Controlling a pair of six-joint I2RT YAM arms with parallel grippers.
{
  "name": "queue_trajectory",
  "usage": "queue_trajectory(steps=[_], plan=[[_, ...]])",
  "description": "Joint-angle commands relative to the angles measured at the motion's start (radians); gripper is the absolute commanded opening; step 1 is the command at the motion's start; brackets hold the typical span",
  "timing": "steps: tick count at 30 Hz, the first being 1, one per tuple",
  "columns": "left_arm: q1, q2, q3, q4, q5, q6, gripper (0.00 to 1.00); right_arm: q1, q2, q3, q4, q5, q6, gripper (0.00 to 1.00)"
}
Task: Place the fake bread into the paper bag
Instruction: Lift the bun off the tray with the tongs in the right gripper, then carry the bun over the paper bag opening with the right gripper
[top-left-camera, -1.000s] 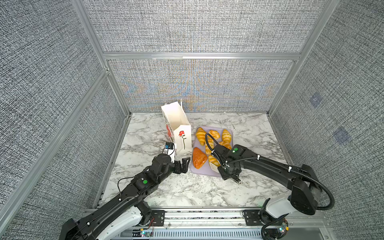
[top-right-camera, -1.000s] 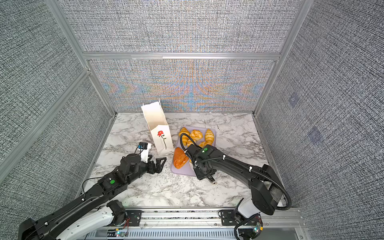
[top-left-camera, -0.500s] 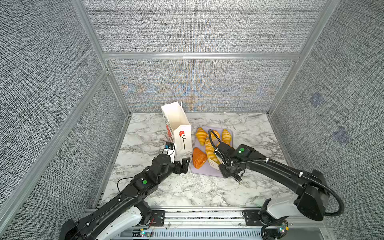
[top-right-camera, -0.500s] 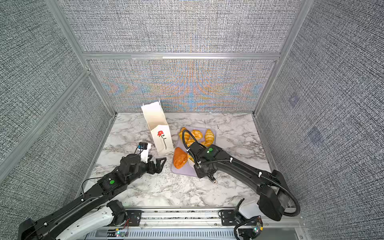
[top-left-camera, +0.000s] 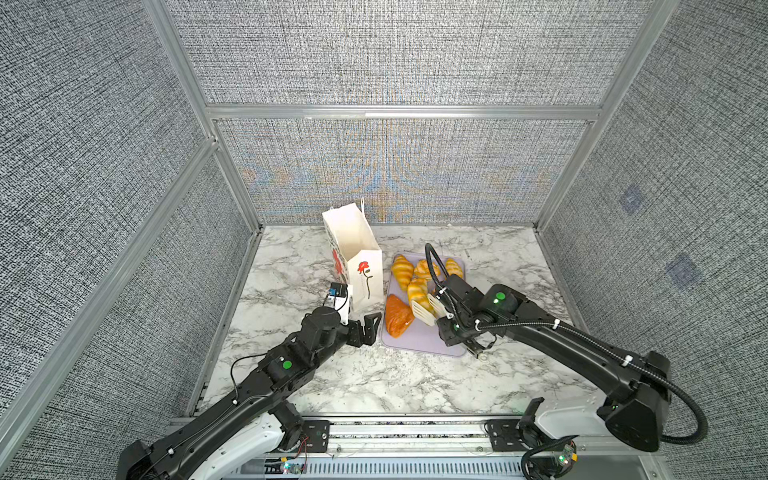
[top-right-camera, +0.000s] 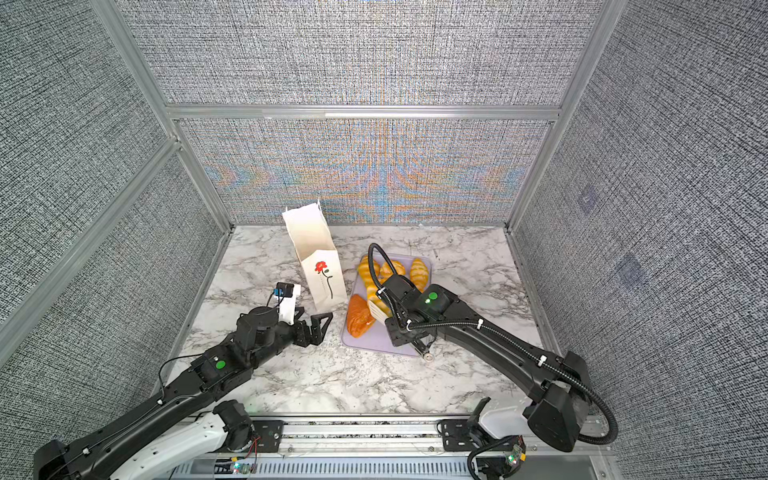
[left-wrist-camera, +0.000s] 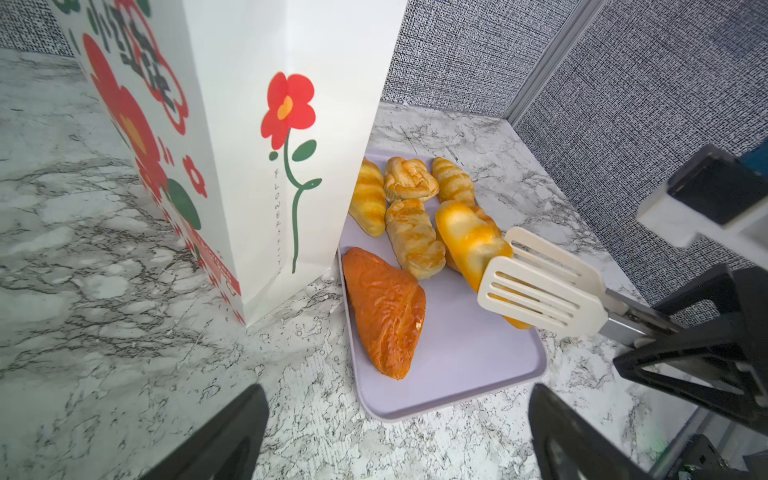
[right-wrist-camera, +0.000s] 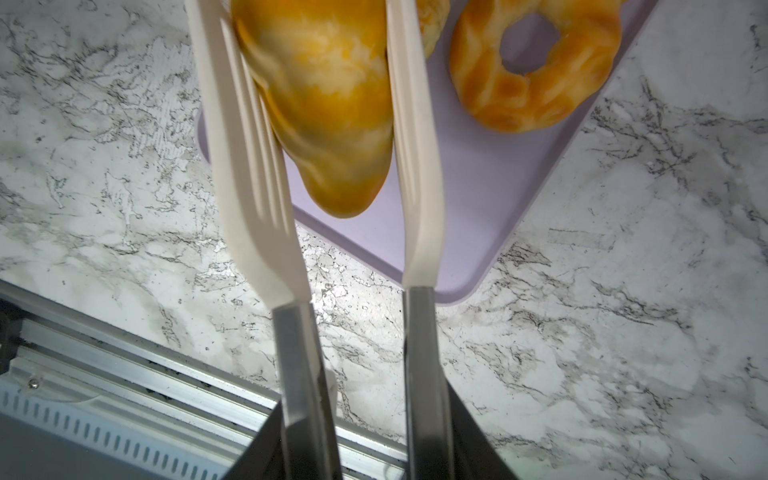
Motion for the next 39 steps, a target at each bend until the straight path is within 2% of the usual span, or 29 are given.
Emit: queue_trajectory(steps=[1,10,33,39], plan=[[0.001,-0.006,0.013,-0.009,-0.03,0.025,0.99,0.002,-0.001,0.03,0.014,0.027,-0.008,0.44],[0.0,-0.021,0.031,-0.031,-0.065,0.061,0.99,0.005,0.033,0.123,0.018,0.041,-0.04,0.44],[0.003,-0.039,0.102,-0.166,-0.251,0.088,0.99,0.014,0.059,0.311,0.043,-0.001,-0.096,0.44],[0.012,-0.035,0.111,-0.174,-0.25,0.09,0.99,0.015,0.061,0.336,0.082,-0.018,-0.127,0.44]])
